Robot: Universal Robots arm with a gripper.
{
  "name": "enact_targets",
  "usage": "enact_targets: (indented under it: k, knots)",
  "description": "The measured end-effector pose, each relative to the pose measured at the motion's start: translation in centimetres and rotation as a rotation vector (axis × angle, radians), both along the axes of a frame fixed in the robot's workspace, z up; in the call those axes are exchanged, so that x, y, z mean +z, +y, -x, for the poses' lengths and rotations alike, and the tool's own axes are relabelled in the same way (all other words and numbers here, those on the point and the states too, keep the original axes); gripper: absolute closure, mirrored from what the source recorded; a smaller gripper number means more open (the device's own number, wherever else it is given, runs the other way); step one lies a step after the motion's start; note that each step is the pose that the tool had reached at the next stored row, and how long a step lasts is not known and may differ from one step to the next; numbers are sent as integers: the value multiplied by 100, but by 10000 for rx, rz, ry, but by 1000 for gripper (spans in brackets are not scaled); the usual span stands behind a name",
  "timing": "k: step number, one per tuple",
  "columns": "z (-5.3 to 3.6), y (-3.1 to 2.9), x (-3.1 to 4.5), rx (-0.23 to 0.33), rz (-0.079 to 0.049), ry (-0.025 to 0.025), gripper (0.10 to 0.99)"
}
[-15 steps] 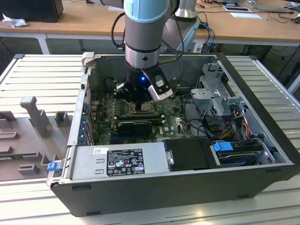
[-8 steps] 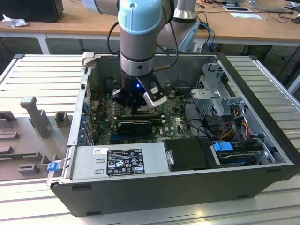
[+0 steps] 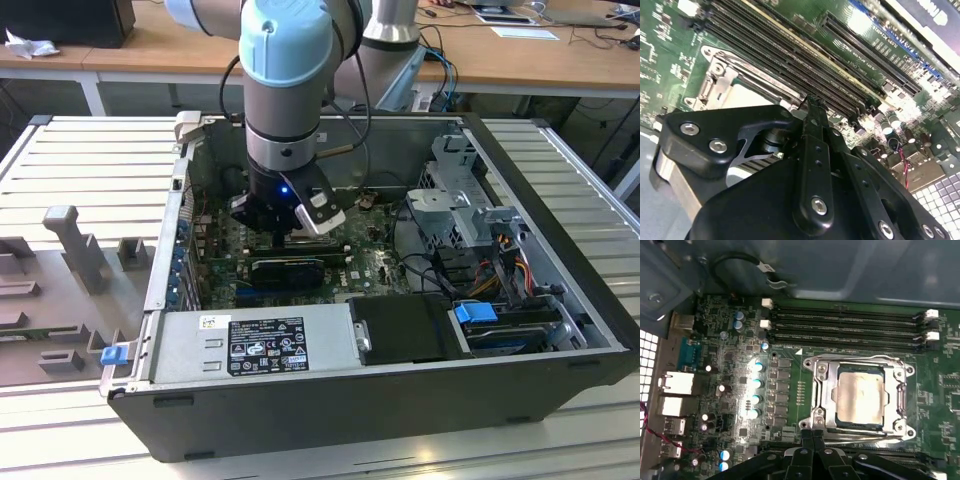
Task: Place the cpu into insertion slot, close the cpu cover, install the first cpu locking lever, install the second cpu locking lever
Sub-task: 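Install the second cpu locking lever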
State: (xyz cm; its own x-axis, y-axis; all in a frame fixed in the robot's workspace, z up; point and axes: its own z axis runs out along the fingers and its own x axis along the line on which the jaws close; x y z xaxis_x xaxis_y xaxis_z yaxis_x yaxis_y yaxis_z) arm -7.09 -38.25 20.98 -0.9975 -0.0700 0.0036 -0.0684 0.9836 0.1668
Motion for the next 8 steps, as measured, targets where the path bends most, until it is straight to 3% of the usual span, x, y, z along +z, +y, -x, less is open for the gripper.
enact_targets:
  k: [1,6,8]
  knots:
    - [16,-1,-24,11,-116,-1,980]
    - [25,-8,-88,14,-226,9,980]
    - [23,-5,-113,16,-521,-1,980]
